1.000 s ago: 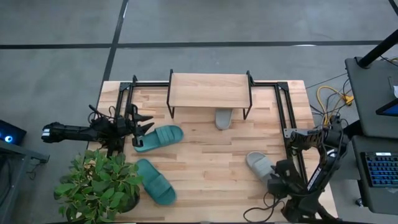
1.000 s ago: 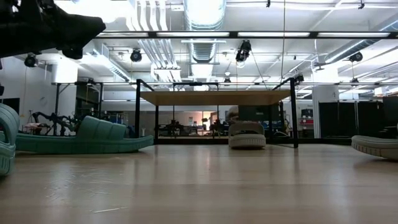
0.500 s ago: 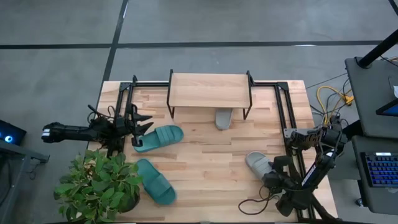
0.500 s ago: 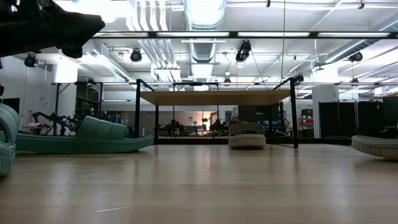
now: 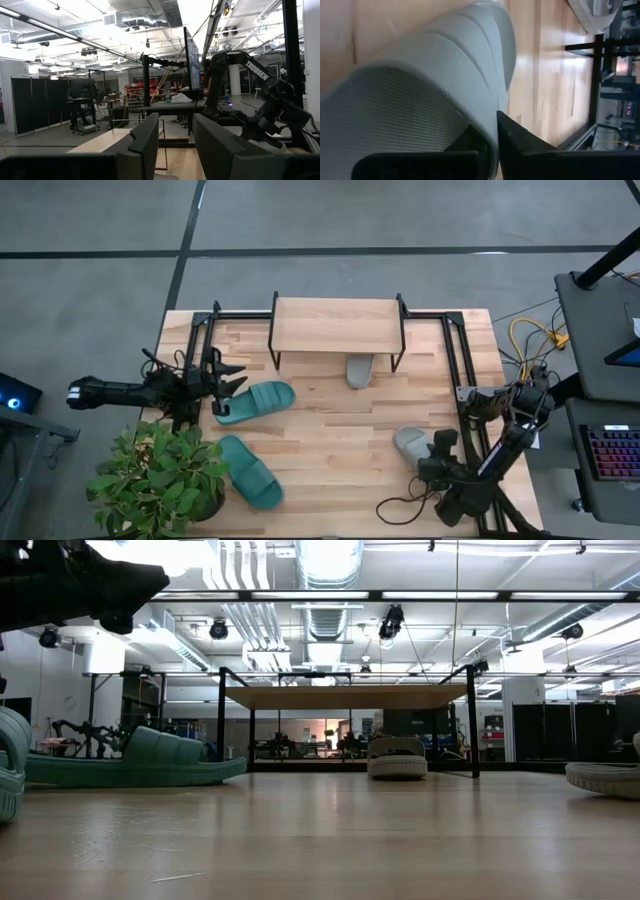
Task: Pick and place slides into the shelf
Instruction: Put the bottom gray slipper on the shelf
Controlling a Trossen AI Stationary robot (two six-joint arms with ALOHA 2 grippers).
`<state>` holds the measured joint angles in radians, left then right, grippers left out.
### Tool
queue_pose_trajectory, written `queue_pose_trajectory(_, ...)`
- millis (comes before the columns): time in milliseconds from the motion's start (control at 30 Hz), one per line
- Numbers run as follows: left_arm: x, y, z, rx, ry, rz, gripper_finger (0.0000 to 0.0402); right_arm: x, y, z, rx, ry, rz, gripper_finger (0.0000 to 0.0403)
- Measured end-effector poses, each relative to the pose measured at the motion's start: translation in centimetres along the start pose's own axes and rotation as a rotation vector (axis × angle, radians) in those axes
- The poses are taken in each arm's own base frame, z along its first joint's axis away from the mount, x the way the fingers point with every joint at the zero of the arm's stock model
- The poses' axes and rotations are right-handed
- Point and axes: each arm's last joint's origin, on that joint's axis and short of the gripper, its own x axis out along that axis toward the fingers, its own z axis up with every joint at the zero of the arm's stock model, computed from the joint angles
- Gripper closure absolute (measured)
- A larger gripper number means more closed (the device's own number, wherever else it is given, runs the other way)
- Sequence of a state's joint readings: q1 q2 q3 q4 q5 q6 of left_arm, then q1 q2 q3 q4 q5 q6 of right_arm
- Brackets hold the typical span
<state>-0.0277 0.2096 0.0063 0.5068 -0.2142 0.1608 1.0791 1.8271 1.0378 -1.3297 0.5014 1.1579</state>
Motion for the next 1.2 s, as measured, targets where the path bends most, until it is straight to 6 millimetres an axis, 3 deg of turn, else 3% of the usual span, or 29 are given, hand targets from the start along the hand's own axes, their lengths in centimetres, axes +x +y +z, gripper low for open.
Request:
queue_pose_trajectory(167,0.0,0.0,0.0,0.001,0.004,-0.001,0.0294,-0.7,-0.4,0.2,0.088,0.008,-0.023,0.0392)
queue_pose_trajectory(567,0.0,0.0,-0.1,0.002,0.006,-0.001,0.0294,-1.2,-0.5,0.6,0.115,-0.030,-0.032,0.0393)
queue_pose_trajectory(1200,0.0,0.0,0.0,0.009,-0.005,0.001,0.0294,-1.5,-1.0,1.7,0.416,-0.448,-0.105,0.0390)
